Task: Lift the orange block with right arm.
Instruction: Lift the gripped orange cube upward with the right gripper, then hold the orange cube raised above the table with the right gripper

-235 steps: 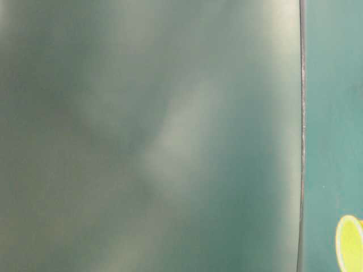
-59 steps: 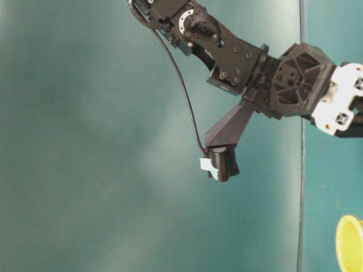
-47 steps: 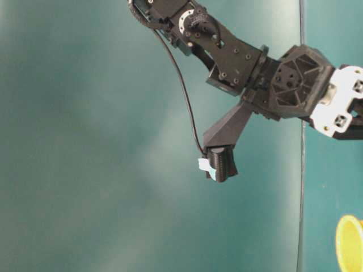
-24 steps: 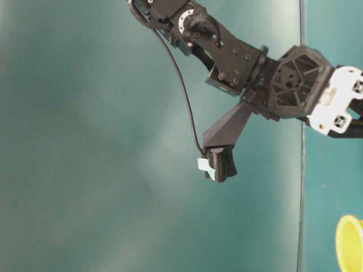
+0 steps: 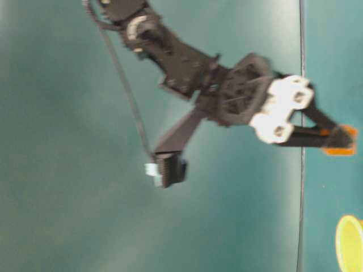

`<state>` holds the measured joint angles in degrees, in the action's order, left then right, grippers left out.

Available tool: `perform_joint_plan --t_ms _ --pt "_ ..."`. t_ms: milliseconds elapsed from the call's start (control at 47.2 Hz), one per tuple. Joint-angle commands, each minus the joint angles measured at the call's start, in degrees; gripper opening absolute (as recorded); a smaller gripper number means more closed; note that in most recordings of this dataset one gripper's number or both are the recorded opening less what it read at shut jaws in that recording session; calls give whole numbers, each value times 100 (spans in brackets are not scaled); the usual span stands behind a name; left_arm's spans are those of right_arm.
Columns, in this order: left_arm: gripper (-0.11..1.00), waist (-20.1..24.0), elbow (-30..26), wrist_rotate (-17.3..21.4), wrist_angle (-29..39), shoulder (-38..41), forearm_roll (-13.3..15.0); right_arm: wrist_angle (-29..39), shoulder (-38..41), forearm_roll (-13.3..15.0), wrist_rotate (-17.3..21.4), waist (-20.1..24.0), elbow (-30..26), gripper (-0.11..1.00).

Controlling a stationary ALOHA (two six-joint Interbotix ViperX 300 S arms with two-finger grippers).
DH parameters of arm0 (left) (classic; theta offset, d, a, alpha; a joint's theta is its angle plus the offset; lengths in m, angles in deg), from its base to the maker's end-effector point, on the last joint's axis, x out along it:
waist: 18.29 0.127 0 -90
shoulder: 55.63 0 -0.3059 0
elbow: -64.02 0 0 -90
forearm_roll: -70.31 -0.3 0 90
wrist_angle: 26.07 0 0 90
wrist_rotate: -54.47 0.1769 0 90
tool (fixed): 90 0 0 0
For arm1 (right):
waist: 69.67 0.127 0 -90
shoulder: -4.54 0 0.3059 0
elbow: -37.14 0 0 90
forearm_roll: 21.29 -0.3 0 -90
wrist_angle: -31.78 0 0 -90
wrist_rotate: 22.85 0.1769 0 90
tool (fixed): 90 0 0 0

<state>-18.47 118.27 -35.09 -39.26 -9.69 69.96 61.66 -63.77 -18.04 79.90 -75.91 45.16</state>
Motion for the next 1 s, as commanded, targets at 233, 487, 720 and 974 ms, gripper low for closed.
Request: perform_joint_plan --t_ms 233,487,720,974 --pt "0 9 -167 9 -26 44 -18 905 -448 -9 0 0 -756 40" --pt "0 9 -167 9 -18 44 -18 1389 -606 -9 0 9 -1002 40" --pt "0 9 -167 9 -18 44 -18 1529 -756 0 0 9 -1063 40" --pt "0 9 -176 9 -18 44 -18 1529 -773 -9 0 9 -1063 40"
